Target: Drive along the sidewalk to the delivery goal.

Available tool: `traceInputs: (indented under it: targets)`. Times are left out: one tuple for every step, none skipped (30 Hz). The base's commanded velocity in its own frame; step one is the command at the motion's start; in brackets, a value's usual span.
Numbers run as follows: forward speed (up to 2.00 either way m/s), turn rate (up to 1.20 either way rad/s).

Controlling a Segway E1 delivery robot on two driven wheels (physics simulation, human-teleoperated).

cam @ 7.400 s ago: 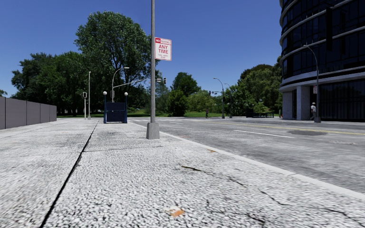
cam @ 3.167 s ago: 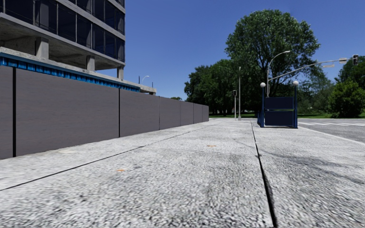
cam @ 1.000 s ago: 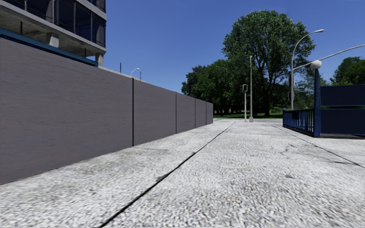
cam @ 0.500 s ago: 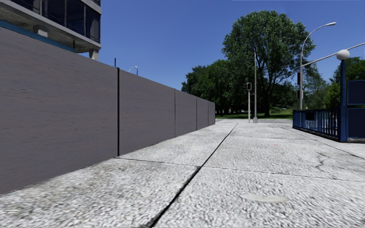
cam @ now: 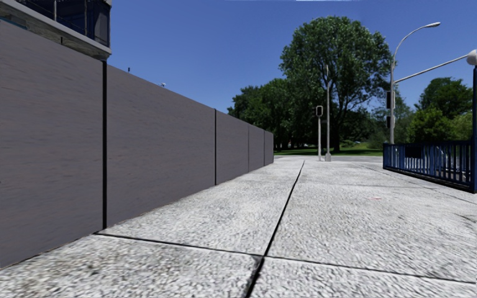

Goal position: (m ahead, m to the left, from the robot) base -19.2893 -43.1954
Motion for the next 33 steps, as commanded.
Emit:
traceInputs:
  targets:
    - [2.00, -0.37]
    - [2.00, -0.38]
    - [2.00, -0.38]
    - [2.00, -0.39]
    - [2.00, -0.39]
    - [2.00, -0.39]
    - [2.00, -0.39]
    - [2.00, -0.39]
    - [2.00, -0.39]
    - [2.00, -0.39]
    - [2.00, -0.39]
    - [2.00, -0.39]
    - [2.00, -0.39]
    - [2.00, -0.39]
    - [2.00, -0.39]
    - [2.00, -0.39]
    - [2.00, -0.39]
    - [2.00, -0.32]
    - [2.00, -0.11]
    - [2.00, -0.11]
    - [2.00, 0.00]
    - [2.00, 0.00]
    - [2.00, 0.00]
    - [2.00, 0.00]
    - [2.00, 0.00]
    - [2.00, 0.00]
    - [2.00, 0.00]
    - [2.00, 0.00]
    - [2.00, 0.00]
    - [2.00, 0.00]
    - [2.00, 0.00]
    - [2.00, 0.00]
    - [2.00, 0.00]
